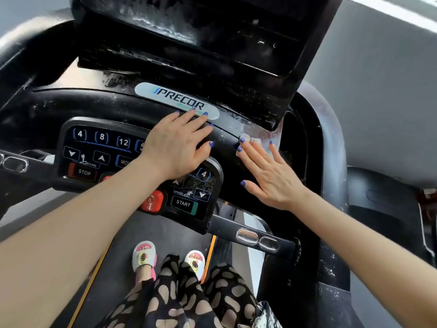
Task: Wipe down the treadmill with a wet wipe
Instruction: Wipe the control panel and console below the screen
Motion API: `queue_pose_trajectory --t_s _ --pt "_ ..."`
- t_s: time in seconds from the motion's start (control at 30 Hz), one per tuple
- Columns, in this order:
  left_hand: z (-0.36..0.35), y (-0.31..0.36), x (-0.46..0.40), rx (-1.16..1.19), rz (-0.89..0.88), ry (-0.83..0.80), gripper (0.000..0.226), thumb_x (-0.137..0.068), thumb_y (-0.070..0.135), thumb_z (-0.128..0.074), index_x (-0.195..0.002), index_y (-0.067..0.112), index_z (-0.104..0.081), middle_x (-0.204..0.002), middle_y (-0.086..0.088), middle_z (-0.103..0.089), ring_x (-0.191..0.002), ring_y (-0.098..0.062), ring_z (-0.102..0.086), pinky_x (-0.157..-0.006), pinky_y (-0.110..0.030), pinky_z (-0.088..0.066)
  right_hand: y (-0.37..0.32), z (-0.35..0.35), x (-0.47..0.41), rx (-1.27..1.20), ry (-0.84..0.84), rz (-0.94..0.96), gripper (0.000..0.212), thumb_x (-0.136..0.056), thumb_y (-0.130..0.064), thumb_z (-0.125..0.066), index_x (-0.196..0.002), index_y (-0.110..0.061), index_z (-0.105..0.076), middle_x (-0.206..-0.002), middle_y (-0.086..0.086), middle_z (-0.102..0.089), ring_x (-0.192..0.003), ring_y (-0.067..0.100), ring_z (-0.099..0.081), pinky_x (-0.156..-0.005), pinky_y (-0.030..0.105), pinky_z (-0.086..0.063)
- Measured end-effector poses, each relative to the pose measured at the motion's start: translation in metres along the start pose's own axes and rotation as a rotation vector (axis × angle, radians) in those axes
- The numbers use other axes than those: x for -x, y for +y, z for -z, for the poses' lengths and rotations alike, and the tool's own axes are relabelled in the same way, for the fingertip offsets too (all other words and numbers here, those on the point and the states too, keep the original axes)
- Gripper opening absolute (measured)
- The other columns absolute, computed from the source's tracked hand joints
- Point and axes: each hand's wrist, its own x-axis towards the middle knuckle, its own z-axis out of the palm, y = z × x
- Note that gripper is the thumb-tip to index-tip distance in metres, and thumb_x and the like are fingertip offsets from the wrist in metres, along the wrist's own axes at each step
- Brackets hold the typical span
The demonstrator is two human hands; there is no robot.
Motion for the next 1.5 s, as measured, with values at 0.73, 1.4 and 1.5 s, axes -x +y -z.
queue_pose_trajectory --t_s 0.73,1.4,1.5 --pt "0.0 0.001 0.002 0.044 0.021 0.058 0.062 -0.099 0.046 -0.026 -0.136 0.014 -0.063 -0.147 -0.01 -0.055 -0.139 -0.032 -0.047 -0.111 -0.051 -0.038 0.044 0.038 -0.019 0.345 -0.178 0.689 0.071 -0.094 -0.044 -0.043 -0.16 -0.025 -0.025 -0.168 -0.007 -0.014 -0.156 0.012 -0.004 -0.125 0.049 0.004" --pt "-0.005 -0.001 0.003 0.054 0.007 0.123 0.059 -0.1 0.044 -0.028 -0.133 0.012 -0.066 -0.143 -0.012 -0.059 -0.135 -0.034 -0.052 -0.106 -0.051 -0.044 0.013 0.004 -0.018 0.465 -0.219 0.856 0.06 -0.096 -0.035 -0.033 -0.154 -0.019 -0.042 -0.165 -0.003 -0.028 -0.155 0.016 -0.011 -0.124 0.052 0.009" --pt "-0.004 0.0 0.003 0.056 0.004 0.118 0.059 -0.1 0.044 -0.028 -0.133 0.012 -0.065 -0.144 -0.012 -0.058 -0.135 -0.034 -0.051 -0.106 -0.051 -0.044 0.039 0.019 -0.002 0.41 -0.214 0.892 0.059 -0.095 -0.03 -0.034 -0.152 -0.017 -0.044 -0.164 -0.003 -0.029 -0.154 0.013 -0.016 -0.125 0.052 0.002"
